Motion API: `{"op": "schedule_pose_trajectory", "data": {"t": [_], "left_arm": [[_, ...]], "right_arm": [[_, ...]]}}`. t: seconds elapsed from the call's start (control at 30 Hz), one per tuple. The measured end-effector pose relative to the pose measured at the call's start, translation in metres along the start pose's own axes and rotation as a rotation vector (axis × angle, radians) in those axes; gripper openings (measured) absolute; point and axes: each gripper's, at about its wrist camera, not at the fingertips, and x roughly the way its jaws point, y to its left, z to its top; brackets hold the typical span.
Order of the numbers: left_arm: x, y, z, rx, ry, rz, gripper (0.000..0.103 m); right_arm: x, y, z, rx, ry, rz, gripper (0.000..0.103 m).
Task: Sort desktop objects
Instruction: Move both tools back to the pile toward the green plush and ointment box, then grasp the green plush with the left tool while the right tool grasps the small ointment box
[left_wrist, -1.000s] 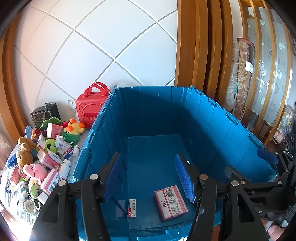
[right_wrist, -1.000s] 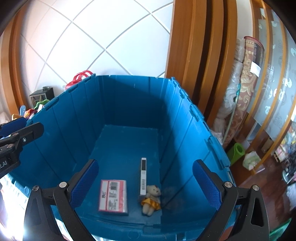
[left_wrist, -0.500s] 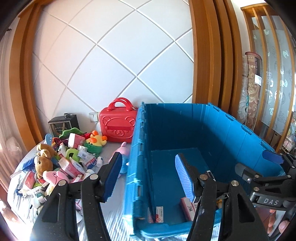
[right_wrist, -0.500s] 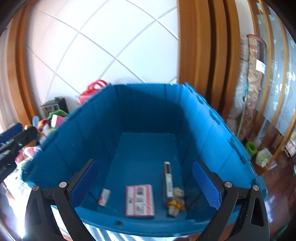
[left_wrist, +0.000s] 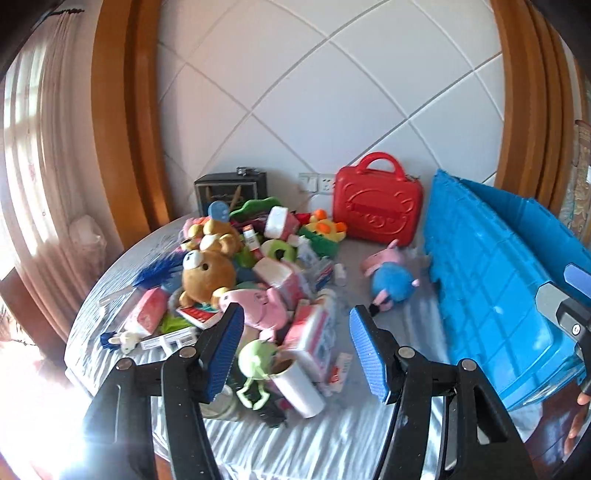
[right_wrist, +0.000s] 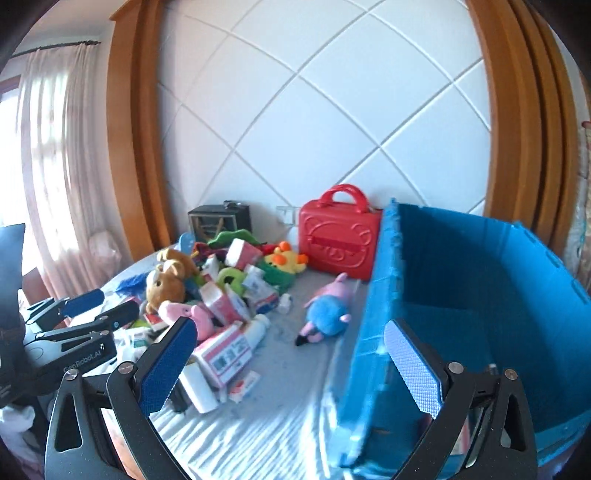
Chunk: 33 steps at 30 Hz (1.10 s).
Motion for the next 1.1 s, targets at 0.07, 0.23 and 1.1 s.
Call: {"op": "schedule_pose_trajectory", "data": {"t": [0.07,0.23,1.1], "left_arm": [[0.018,0.033,-0.008,-0.013,0.041,0.028,0.059],[0.061,0.093,-0.034,-0.053,0.162,0.066,0.059],[0.235,0.053,-0.087,0.046,0.4,-0.024,0.059]], "right_arm": [[0.024,0.028,-0.005,-0.002,0.045,0.011,0.103],[0.089,0.071,-0.031,0.001,0.205,-0.009,0.103],[0.256,0.047,-0.115,0.054,0.608,0.04,0.086]]}}
